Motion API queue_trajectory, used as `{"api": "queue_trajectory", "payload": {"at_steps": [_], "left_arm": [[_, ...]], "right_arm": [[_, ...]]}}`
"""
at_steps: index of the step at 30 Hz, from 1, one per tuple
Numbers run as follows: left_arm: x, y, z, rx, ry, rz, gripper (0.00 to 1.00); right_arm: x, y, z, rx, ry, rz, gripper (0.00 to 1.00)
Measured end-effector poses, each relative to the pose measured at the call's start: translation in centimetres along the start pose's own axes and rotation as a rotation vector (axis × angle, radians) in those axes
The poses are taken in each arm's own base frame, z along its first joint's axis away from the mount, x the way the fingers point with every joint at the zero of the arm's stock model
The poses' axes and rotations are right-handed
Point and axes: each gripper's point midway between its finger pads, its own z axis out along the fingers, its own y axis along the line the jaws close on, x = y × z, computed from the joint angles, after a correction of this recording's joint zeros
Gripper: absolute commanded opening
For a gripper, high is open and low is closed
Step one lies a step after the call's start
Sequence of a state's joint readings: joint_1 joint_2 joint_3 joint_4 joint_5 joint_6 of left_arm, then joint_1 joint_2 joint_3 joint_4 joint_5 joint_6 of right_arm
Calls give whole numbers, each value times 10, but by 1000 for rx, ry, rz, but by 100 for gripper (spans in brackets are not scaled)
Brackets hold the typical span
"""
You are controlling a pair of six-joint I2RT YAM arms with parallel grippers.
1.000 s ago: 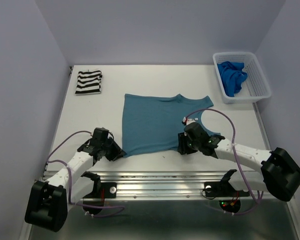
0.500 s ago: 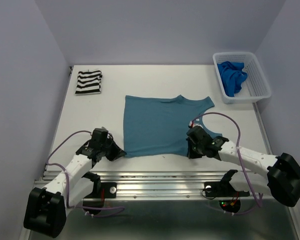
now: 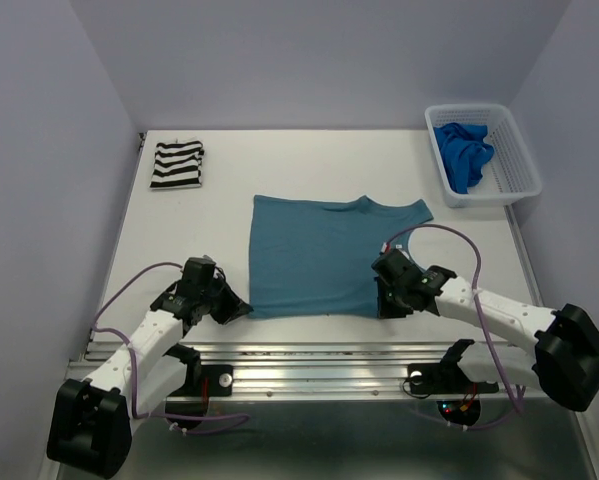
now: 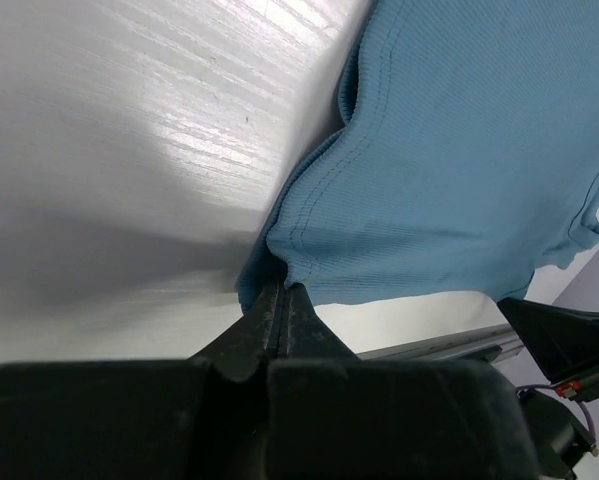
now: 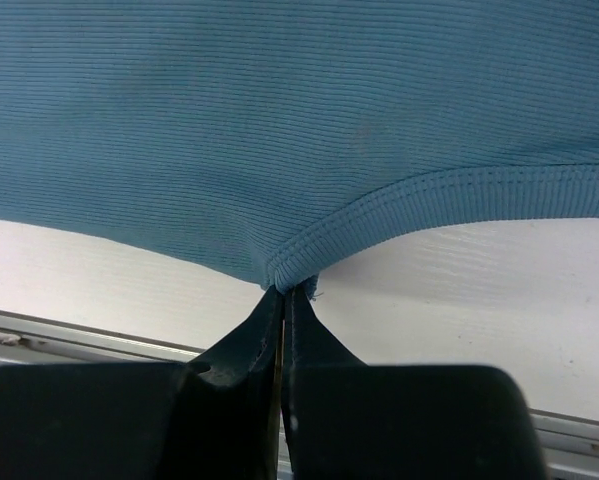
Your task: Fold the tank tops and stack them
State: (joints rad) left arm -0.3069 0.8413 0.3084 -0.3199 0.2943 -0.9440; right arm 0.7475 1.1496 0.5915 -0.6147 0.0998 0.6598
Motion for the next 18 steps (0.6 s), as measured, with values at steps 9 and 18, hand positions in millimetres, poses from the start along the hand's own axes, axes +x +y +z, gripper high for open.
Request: {"api": "queue_trajectory", "payload": {"at_steps": [9, 18], "left_arm": [[-18, -35, -17, 50, -31, 37, 0], [-42, -61, -7, 1, -22, 77, 0]], "right_arm": [[-38, 7, -11, 27, -66, 16, 1], [-97, -8, -18, 56, -124, 67, 1]]}}
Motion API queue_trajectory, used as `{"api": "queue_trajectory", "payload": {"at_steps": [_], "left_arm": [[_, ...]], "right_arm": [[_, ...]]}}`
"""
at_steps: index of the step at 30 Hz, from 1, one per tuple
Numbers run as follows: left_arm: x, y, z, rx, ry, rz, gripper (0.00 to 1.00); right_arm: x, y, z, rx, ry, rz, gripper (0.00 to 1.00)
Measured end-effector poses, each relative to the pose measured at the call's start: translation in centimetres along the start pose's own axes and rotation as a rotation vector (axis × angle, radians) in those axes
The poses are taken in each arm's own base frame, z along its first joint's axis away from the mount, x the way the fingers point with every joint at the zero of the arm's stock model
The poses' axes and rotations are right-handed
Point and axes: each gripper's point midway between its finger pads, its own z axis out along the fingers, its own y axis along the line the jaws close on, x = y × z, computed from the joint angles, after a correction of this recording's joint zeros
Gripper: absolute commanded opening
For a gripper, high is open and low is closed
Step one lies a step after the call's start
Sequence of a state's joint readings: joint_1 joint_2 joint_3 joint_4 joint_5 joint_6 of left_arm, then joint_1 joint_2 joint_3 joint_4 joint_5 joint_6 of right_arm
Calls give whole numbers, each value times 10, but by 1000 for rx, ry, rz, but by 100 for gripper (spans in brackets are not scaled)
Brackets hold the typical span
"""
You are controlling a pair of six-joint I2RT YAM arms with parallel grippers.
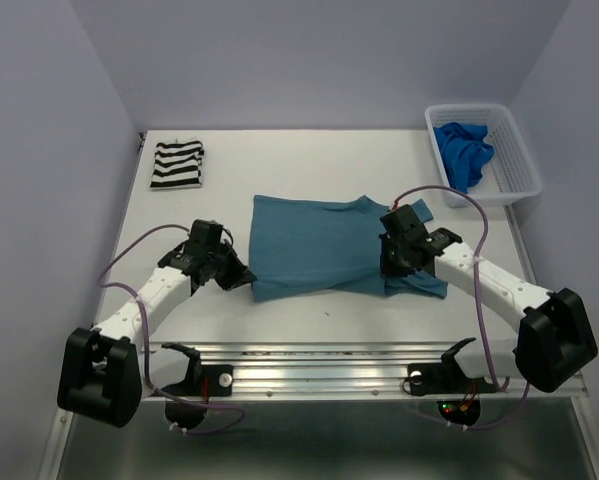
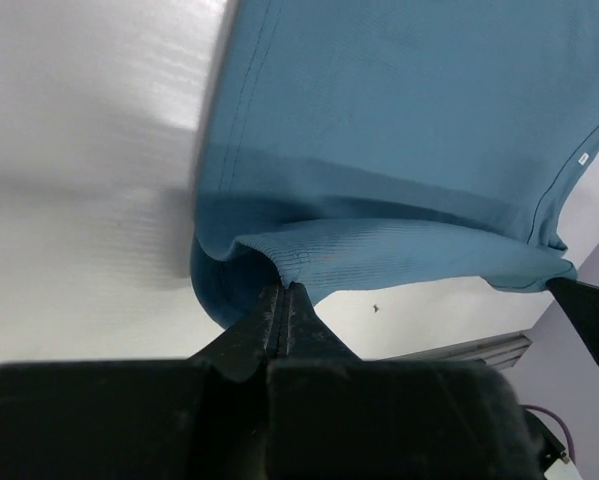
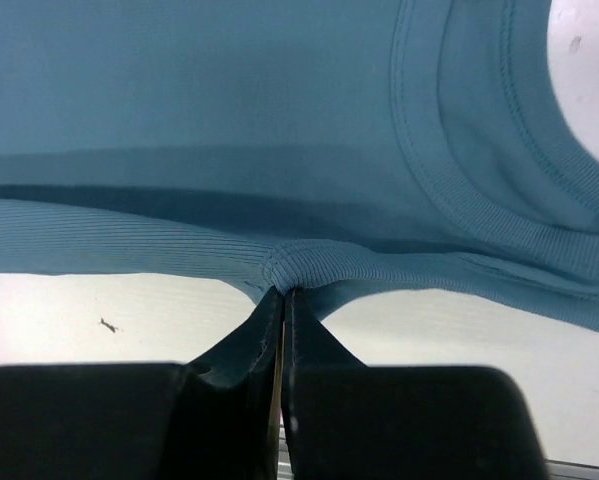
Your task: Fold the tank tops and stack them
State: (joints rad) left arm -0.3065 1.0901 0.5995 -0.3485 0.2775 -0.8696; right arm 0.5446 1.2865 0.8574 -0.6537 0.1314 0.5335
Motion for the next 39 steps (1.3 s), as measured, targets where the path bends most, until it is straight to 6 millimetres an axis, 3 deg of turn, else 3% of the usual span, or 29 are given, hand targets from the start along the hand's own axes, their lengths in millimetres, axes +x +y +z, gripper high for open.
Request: {"api": "queue_trajectory", "payload": {"at_steps": [9, 18, 24, 28, 31, 39], "left_arm": [[-38, -27, 22, -55, 8, 61, 0], [-75, -29, 39, -99, 4, 71, 0], [-85, -33, 59, -118, 50, 99, 0], [-79, -32, 53, -111, 63, 106, 0], [-64, -23, 40, -99, 68, 106, 0], [20, 27, -1, -94, 158, 62, 0]], "right_arm": [[-29, 0, 22, 15, 50, -47, 1], [-54, 0, 41, -8, 79, -58, 1], [-53, 3, 44, -60, 107, -66, 1], [-45, 11, 37, -126, 112, -69, 1], [-25, 11, 22, -177, 131, -66, 1], [62, 5, -7, -306, 272, -3, 1]]}}
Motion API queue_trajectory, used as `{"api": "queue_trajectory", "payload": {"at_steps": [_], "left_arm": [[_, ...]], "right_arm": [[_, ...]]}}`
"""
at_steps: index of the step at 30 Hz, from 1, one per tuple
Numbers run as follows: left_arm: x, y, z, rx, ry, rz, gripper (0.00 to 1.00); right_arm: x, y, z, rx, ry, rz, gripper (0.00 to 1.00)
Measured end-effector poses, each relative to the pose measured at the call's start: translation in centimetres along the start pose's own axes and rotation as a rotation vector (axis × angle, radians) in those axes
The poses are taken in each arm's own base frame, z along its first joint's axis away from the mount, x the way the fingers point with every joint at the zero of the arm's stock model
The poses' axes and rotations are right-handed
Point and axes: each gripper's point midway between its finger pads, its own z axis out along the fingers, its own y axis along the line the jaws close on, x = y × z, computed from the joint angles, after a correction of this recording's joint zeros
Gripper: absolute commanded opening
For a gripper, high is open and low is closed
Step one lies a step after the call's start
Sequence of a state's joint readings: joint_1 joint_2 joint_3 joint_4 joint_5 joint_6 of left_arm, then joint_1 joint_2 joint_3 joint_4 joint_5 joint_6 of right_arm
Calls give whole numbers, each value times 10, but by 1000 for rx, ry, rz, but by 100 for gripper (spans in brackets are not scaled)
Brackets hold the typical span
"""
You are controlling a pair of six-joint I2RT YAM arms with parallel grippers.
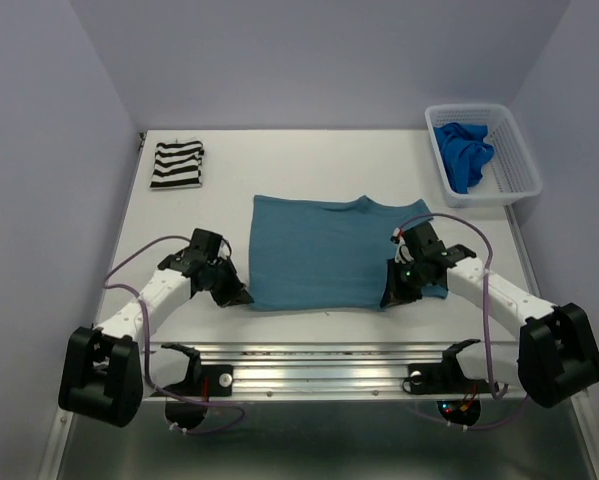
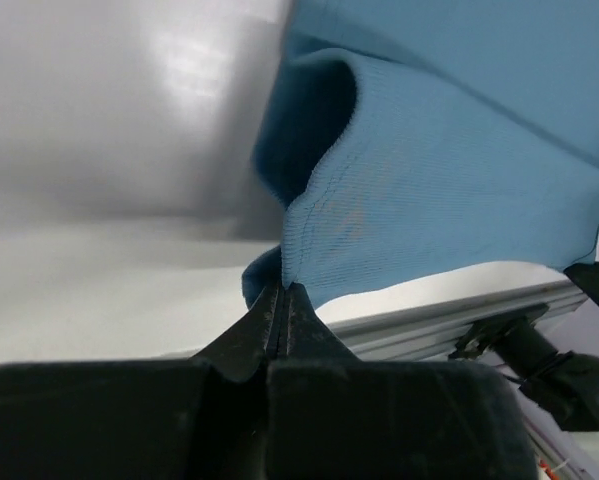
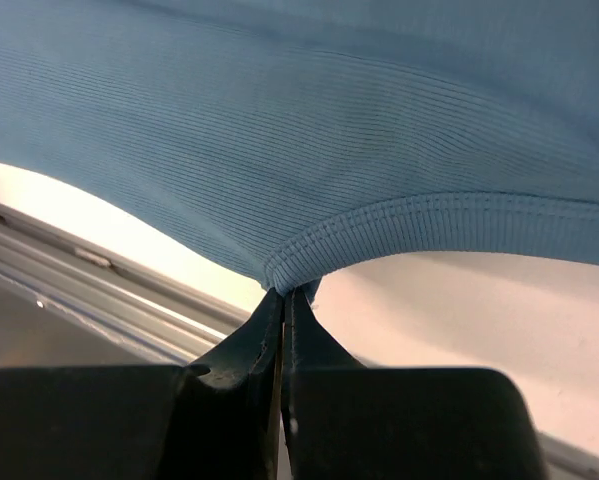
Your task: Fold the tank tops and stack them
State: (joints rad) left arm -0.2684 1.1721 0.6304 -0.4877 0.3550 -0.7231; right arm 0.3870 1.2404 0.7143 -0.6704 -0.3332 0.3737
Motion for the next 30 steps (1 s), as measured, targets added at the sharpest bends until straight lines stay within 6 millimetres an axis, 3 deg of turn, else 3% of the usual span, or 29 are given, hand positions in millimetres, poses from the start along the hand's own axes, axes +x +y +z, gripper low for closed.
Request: {"api": "queue_trajectory", "payload": {"at_steps": [4, 7, 10, 12, 13, 14, 16, 17, 18, 19, 21, 24, 27, 30], "left_arm": [[36, 26, 4, -42, 70, -40, 0], [48, 32, 6, -53, 91, -50, 0], [58, 25, 2, -15, 105, -24, 0], [62, 18, -2, 18, 108, -9, 16], [65, 14, -4, 32, 111, 2, 27], [69, 11, -6, 45, 118, 6, 43], [75, 8, -7, 57, 138, 20, 60], [79, 7, -8, 59, 152, 27, 81], [84, 8, -8, 52, 173, 28, 94], [86, 9, -8, 43, 183, 35, 99], [90, 11, -13, 4, 204, 38, 99], [76, 0, -23, -33, 160, 64, 99], [38, -27, -34, -62, 37, 107, 99], [2, -53, -34, -68, -73, 138, 99]], "right_arm": [[36, -8, 5, -8, 85, 66, 1], [37, -8, 4, -4, 87, 81, 1], [38, -7, 2, -5, 84, 91, 6], [39, -7, 2, -2, 88, 103, 28], [40, -8, 2, 4, 90, 115, 64], [40, -9, 1, 14, 90, 124, 67], [41, -12, 1, 31, 89, 135, 71], [42, -15, 0, 50, 87, 140, 80], [42, -16, -1, 62, 86, 142, 100], [41, -18, -3, 73, 82, 142, 100], [34, -18, -10, 88, 46, 122, 100], [12, -9, -24, 74, -50, 81, 100], [-23, 5, -42, 45, -193, 27, 100], [-56, 9, -48, 63, -303, 7, 100]]}}
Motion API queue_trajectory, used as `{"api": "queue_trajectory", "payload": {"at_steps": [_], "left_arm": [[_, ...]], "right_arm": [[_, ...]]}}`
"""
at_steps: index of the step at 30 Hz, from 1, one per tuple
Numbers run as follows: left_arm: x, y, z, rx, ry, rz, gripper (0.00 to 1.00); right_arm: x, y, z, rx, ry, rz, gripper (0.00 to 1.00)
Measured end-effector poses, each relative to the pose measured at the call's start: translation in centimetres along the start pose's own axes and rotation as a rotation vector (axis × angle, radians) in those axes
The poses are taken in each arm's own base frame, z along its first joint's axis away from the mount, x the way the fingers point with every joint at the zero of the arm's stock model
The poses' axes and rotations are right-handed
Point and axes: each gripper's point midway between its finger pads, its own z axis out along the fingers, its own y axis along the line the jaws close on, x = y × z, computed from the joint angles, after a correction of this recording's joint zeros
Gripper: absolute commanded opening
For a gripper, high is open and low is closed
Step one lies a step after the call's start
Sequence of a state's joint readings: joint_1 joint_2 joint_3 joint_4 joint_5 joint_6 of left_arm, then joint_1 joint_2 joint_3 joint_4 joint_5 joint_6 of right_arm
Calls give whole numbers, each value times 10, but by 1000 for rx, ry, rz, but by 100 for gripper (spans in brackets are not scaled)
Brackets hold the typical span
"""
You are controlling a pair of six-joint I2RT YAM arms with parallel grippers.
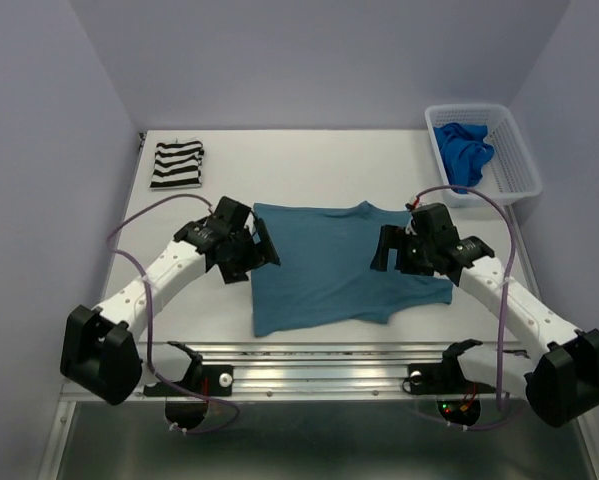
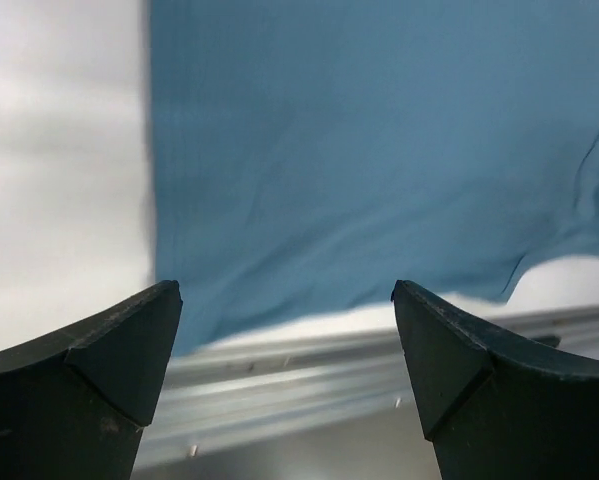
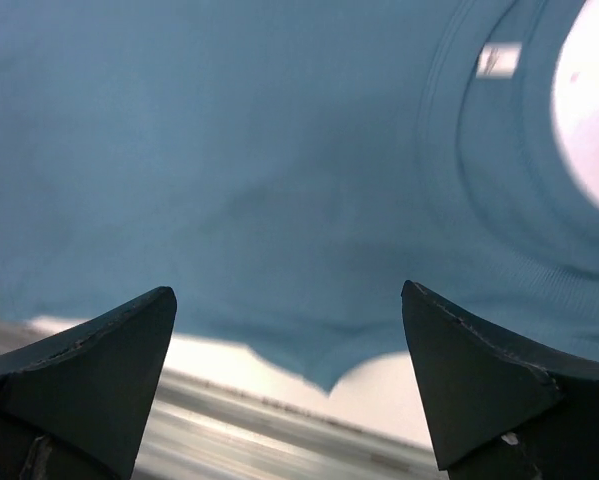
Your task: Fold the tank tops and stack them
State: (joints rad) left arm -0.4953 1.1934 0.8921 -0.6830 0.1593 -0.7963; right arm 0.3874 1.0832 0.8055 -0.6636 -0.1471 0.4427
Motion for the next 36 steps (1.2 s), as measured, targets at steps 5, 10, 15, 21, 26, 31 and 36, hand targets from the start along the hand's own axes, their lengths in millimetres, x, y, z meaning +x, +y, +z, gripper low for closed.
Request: {"api": "queue_trajectory", "payload": {"at_steps": [5, 10, 15, 21, 26, 31, 36], "left_arm": [[-72, -50, 36, 36, -133, 38, 99], [-130, -77, 90, 1, -168, 88, 99], [-164, -72, 142, -50, -148, 108, 99], [-206, -61, 159, -45, -162, 79, 99], [-249, -57, 163, 9, -186, 35, 99], [-289, -71, 175, 69, -221, 53, 99], [-326, -88, 186, 106, -270, 86, 99]], "right_arm": [[-55, -19, 35, 175, -104, -5, 100], [-99, -41, 99, 294, -95, -18, 100], [-119, -55, 140, 336, -77, -46, 100], [-159, -64, 172, 344, -108, -50, 100], [-197, -70, 191, 308, -156, -50, 100], [-231, -59, 211, 230, -201, -107, 100], [-235, -56, 214, 209, -199, -145, 100]]}}
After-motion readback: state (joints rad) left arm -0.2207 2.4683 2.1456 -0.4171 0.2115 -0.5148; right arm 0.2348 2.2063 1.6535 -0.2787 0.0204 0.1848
